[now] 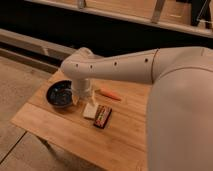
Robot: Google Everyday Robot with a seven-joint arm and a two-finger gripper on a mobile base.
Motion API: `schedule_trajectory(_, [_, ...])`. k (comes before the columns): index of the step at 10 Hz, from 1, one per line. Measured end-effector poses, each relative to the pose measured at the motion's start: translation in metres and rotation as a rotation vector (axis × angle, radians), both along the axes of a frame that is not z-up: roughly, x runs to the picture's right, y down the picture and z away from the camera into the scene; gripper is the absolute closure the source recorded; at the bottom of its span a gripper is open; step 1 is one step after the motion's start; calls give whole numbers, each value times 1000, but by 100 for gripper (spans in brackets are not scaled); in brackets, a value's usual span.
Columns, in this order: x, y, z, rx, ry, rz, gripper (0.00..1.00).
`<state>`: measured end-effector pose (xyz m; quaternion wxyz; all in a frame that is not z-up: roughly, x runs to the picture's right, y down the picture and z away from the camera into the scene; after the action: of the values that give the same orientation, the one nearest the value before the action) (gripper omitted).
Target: Place the eraser in the ceramic cup
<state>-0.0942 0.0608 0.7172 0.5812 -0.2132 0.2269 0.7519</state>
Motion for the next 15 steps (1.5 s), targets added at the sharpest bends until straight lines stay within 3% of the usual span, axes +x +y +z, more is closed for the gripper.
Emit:
schedule_trajectory(3, [1,0,1,-6,63,84,35])
schedule_trajectory(7, [22,2,-4,2,106,49,35])
schedule_trajectory(9, [52,3,-15,11,151,-60,35])
schedule_trajectory(10, [38,9,-17,12,131,-178,35])
schedule_trajectory(12, [17,20,-11,0,107,-282,35])
schedule_trajectory(13, [20,25,-8,-13,119,-308,35])
schedule_trajectory(15, [48,27,-7,-26,179,-271,35])
